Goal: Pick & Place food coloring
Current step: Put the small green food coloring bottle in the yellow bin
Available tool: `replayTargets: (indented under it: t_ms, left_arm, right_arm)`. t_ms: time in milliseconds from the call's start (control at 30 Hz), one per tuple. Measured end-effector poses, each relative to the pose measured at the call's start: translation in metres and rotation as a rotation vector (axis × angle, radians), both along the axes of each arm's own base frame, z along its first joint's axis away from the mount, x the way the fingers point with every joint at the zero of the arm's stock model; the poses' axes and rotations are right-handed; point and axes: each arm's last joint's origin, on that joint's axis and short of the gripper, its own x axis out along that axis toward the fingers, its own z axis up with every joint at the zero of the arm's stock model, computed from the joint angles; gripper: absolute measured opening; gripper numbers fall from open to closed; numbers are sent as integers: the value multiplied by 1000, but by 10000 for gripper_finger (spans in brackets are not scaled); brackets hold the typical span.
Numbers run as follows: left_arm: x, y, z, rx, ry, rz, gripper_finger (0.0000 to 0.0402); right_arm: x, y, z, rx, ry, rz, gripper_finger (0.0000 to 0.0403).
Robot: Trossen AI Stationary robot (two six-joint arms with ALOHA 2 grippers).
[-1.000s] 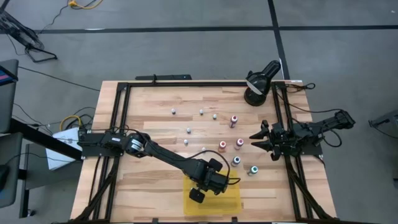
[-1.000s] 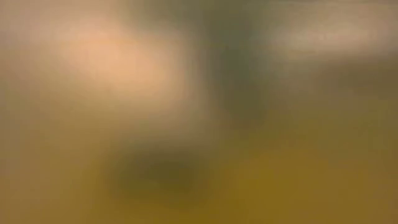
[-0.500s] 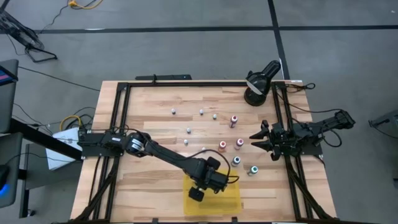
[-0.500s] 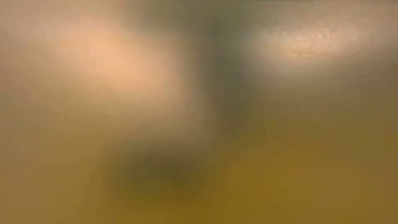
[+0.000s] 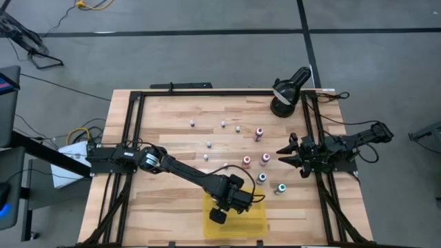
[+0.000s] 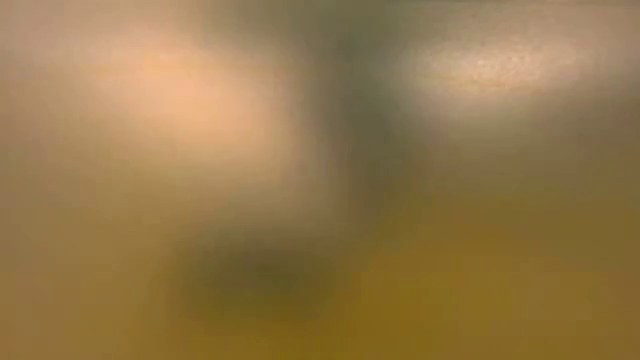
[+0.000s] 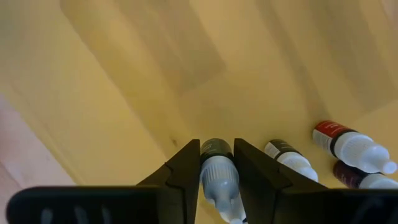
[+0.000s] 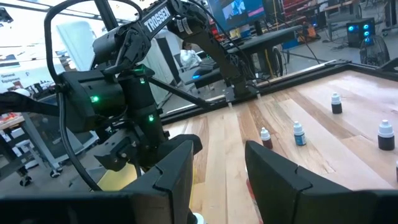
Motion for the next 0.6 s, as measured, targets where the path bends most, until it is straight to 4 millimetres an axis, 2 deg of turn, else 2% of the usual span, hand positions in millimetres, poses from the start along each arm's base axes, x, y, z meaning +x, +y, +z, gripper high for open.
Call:
replayTargets:
  t_ms: [467,600]
  left_arm:
    - [0,0,0,-1,0,-1,85]
    - [2,-1,-6,-3,5,12,85]
  right_arm:
    - [0,0,0,0,0,0,137]
    - [0,0,0,0,0,0,139]
